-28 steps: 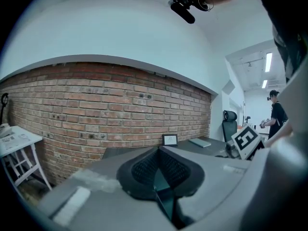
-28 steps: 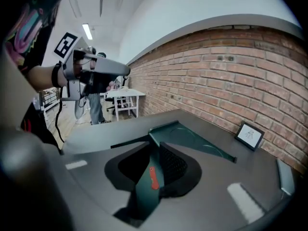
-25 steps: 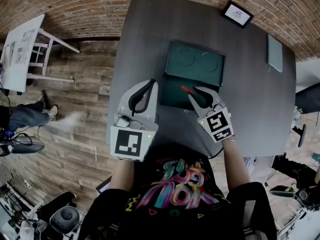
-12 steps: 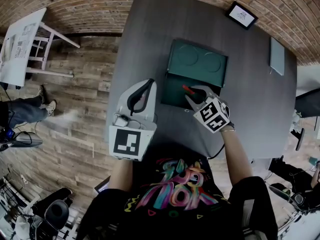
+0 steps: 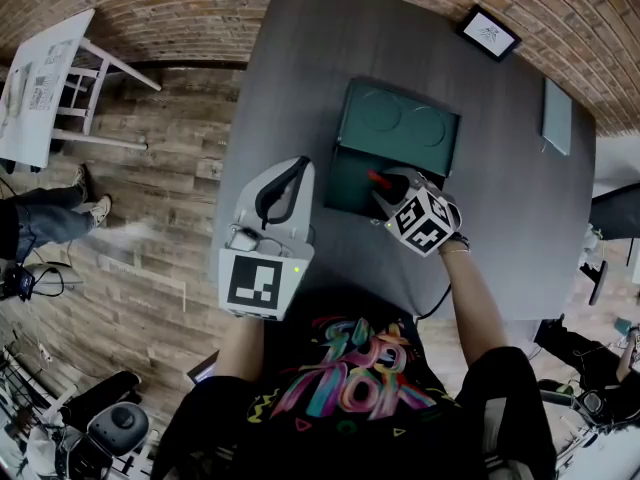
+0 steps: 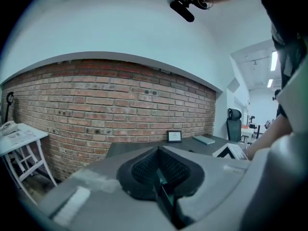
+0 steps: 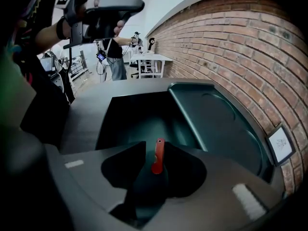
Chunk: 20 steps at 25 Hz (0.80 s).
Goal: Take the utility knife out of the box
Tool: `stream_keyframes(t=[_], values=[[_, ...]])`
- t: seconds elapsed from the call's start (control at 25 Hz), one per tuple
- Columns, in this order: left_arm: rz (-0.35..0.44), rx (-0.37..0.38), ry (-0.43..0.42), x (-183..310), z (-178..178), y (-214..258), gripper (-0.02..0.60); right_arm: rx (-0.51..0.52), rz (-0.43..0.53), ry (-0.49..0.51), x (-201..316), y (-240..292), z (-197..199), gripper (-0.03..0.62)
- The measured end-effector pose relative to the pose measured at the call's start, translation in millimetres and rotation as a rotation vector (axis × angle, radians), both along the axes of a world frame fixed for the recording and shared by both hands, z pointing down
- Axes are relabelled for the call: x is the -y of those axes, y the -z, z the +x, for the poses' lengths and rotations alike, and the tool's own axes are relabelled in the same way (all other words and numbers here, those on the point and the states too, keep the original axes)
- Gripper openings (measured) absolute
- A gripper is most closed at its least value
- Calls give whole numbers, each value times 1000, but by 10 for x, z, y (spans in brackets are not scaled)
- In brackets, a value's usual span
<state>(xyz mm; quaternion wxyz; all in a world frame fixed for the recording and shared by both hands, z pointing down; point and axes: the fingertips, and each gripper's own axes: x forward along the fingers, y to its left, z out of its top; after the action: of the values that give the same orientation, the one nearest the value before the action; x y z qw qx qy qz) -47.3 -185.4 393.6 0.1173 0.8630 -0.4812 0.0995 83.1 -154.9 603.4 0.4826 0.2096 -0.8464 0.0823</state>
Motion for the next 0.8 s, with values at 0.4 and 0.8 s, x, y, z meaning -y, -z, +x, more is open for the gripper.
stream_keyframes(t=[0.4,0.8], values=[[1,-5,7,9,-23,4,0,-30,-51,29,1,-169,-39,112],[4,-2,11,-30,-2,-13,1,-30,-81,56,-63,-190,-43,61]])
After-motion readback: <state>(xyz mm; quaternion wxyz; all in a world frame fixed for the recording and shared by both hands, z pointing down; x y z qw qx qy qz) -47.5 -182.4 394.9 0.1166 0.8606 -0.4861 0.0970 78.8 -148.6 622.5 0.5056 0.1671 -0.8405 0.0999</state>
